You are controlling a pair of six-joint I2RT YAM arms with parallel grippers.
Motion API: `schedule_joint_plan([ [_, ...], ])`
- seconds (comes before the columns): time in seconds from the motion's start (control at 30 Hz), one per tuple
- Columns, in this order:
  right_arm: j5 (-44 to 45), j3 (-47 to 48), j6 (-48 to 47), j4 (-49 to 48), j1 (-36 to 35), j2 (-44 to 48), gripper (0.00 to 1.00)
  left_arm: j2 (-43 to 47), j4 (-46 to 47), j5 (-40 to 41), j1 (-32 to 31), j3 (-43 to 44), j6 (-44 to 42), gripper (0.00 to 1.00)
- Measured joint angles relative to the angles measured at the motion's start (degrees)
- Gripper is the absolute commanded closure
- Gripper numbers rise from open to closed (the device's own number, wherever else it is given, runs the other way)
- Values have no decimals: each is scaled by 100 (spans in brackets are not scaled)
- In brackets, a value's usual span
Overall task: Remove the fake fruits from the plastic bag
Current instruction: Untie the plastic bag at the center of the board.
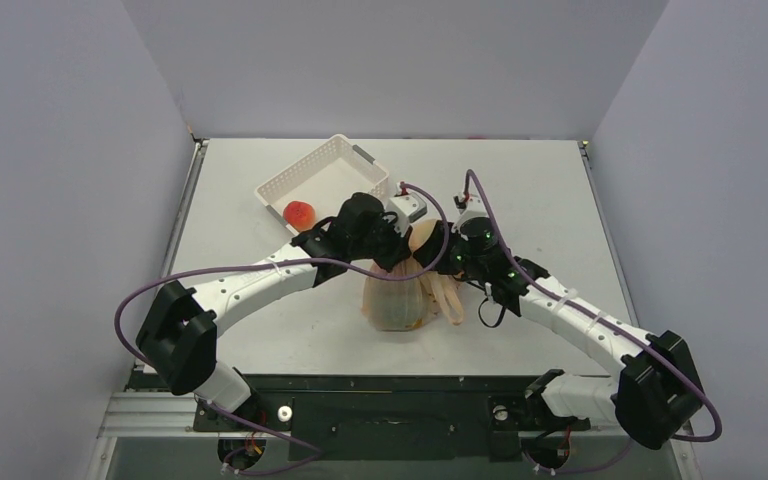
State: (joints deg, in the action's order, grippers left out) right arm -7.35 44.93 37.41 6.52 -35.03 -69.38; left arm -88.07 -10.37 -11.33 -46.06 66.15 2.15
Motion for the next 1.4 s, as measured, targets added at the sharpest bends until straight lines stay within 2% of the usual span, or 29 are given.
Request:
schedule_joint_plan([
  [0.03,59,-2,74,-26,-4,4,81,0,4,4,-9,0,-9,100],
  [0.1,153,-20,208,-94,-9,37,84,9,33,42,-35,-2,-35,100],
  [0.2,249,-271,461,-361,-2,219,72,20,44,79,-81,-2,-87,100],
  [0.33,184,-549,726,-728,168,389,63,31,28,79,-129,-2,-114,100],
  [0.53,42,-553,962,-1123,337,385,59,33,26,35,-157,-2,-118,100],
  [0.63,22,-553,1001,-1130,385,385,63,33,26,35,-164,-2,-125,100],
  [0.8,133,-538,960,-1025,317,302,61,33,24,37,-201,-2,-133,100],
  [0.87,363,-518,890,-872,212,258,65,33,20,39,-216,-2,-133,100],
  [0.93,529,-472,822,-772,111,219,75,33,2,39,-238,-2,-136,100],
  [1.03,743,-286,739,-575,35,129,98,31,-11,63,-260,-2,-136,100],
  [1.27,979,-216,796,-291,153,258,100,33,33,219,-297,-2,-136,100],
  [1.4,787,-278,874,-251,732,516,100,33,120,369,-323,-2,-133,100],
])
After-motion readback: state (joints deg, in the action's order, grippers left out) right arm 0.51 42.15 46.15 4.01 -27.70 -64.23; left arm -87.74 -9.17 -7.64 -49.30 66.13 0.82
